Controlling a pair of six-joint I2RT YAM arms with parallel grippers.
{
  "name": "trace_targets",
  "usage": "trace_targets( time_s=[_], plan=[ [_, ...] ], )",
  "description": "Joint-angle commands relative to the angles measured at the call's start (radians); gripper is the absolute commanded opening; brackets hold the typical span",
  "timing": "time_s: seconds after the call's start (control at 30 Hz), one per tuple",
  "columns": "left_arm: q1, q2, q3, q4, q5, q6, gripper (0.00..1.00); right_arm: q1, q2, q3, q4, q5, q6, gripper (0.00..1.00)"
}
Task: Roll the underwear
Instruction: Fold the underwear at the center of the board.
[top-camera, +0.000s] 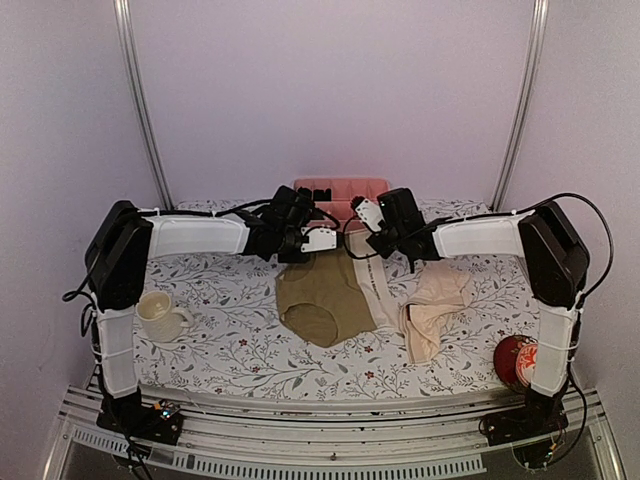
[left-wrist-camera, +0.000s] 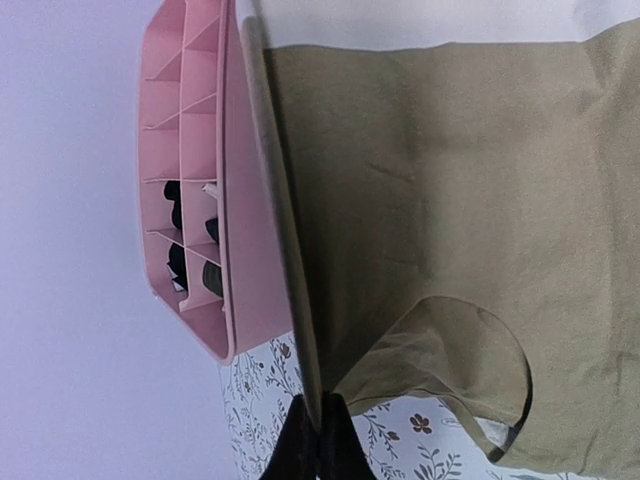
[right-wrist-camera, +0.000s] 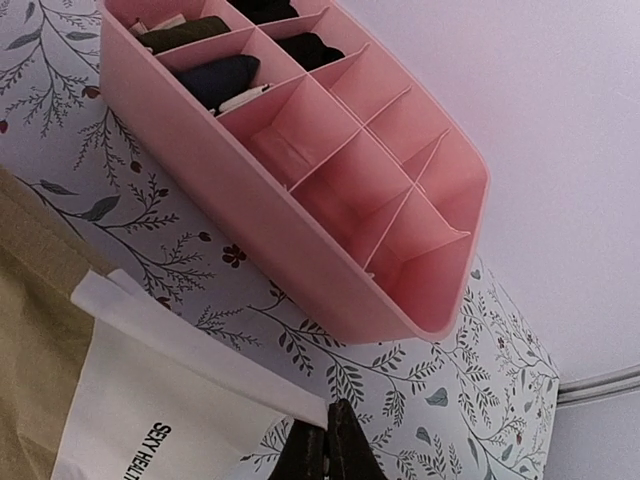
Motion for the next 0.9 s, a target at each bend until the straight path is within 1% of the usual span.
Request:
trace_targets(
  time_s=[0.0, 0.1, 0.2, 0.37, 0.5, 0.63, 0.77, 0.87],
  plan=[
    [0.010, -0.040, -0.058, 0.001, -0.027, 0.012, 0.00, -0.025, -0.097, -0.092, 0.046, -0.050, -0.086, 0.02],
    [-0.008, -0.124, -0.114, 0.002, 0.030, 0.011, 0.00, -0.026, -0.176, -0.212, 0.067, -0.099, -0.120, 0.02],
    [-0.055, -0.189, -0.196, 0.002, 0.065, 0.003, 0.00, -0.026, -0.229, -0.280, 0.065, -0.112, -0.136, 0.02],
    [-0.123, -0.211, -0.274, 0.002, 0.054, -0.054, 0.00, -0.026, -0.271, -0.340, 0.059, -0.075, -0.131, 0.02],
    [-0.148, -0.197, -0.295, -0.003, 0.027, -0.086, 0.00, -0.027, -0.303, -0.379, 0.071, -0.044, -0.121, 0.02],
    [-0.138, -0.170, -0.269, 0.051, -0.077, -0.108, 0.00, -0.032, -0.289, -0.339, 0.118, 0.075, -0.110, 0.02],
    [-0.100, -0.134, -0.215, 0.113, -0.149, -0.134, 0.00, -0.035, -0.205, -0.227, 0.164, 0.209, -0.143, 0.02],
    [-0.071, -0.099, -0.197, 0.170, -0.185, -0.123, 0.00, -0.037, -0.143, -0.170, 0.227, 0.252, -0.175, 0.02]
  ],
)
